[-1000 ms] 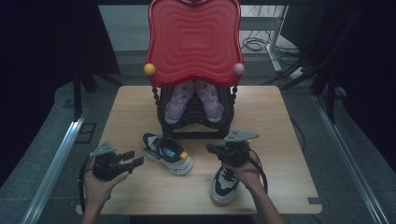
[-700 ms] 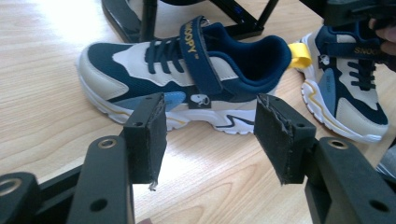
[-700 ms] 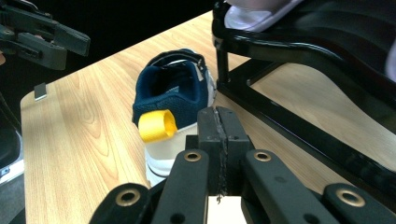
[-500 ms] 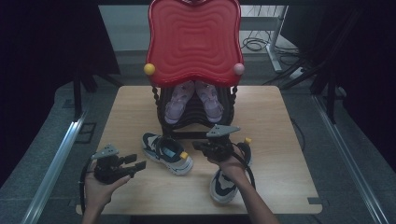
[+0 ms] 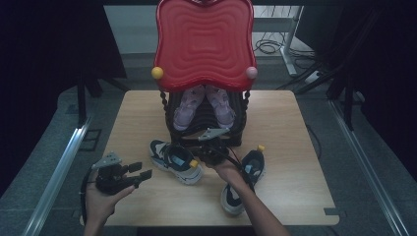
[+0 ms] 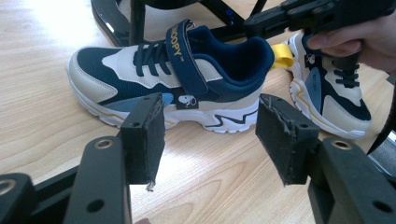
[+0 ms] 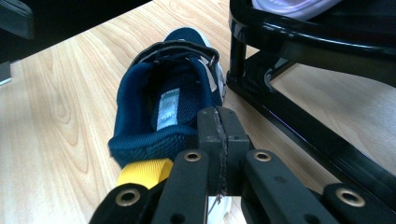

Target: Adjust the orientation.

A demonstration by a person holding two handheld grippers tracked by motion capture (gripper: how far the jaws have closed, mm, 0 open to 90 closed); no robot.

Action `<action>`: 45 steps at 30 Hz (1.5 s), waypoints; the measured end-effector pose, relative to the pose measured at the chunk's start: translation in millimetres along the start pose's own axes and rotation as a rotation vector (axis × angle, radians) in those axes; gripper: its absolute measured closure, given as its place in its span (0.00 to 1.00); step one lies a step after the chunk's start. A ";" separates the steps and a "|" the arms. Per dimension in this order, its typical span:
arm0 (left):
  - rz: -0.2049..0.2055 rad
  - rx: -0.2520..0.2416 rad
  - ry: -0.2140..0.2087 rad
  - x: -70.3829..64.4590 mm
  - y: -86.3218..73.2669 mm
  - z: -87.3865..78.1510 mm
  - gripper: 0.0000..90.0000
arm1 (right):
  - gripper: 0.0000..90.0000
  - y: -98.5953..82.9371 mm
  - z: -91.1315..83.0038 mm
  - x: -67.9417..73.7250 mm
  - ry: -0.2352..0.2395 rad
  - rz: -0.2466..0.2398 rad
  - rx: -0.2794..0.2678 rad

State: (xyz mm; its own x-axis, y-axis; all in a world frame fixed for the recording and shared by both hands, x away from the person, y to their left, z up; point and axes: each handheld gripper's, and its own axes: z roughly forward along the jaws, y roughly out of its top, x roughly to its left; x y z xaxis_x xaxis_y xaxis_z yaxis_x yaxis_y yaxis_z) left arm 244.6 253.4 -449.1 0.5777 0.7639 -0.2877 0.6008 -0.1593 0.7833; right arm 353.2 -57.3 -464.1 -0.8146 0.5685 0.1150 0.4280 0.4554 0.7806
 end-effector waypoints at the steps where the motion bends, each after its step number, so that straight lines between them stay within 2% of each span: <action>1: -0.001 0.000 0.001 0.3 0.0 -0.4 0.47 | 1.00 0.1 2.9 0.5 -0.005 0.001 0.005; 7: -0.006 0.002 0.005 1.6 -0.5 -0.4 0.47 | 1.00 1.0 12.0 -1.4 -0.028 -0.003 0.025; 13: 0.002 0.007 0.002 -0.2 -0.3 0.0 0.47 | 1.00 -2.5 17.7 -0.3 -0.046 -0.013 0.069; 21: -0.004 0.011 0.002 0.4 -0.6 0.8 0.47 | 1.00 -3.6 16.5 16.9 -0.018 -0.076 0.085; 28: -0.007 0.011 0.004 1.4 -0.9 0.4 0.46 | 1.00 -3.0 21.1 35.8 0.044 -0.116 0.096; 33: -0.008 0.012 0.008 1.9 -1.0 -0.5 0.46 | 1.00 -1.5 23.3 49.0 0.068 -0.143 0.090; 38: -0.008 0.007 0.012 1.9 -0.7 -1.9 0.46 | 1.00 0.0 25.5 57.7 0.089 -0.160 0.088; 45: -0.011 0.001 0.016 3.5 -0.5 -5.4 0.46 | 1.00 1.2 30.3 65.7 0.124 -0.159 0.085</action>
State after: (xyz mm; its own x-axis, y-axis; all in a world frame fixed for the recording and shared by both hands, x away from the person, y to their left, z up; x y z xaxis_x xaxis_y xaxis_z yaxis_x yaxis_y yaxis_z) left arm 243.4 259.5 -447.5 0.5617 0.7758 -0.2876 0.6077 -0.1510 0.7797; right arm 312.1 1.3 -474.2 -0.9141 0.3988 0.0734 0.3177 0.5919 0.7407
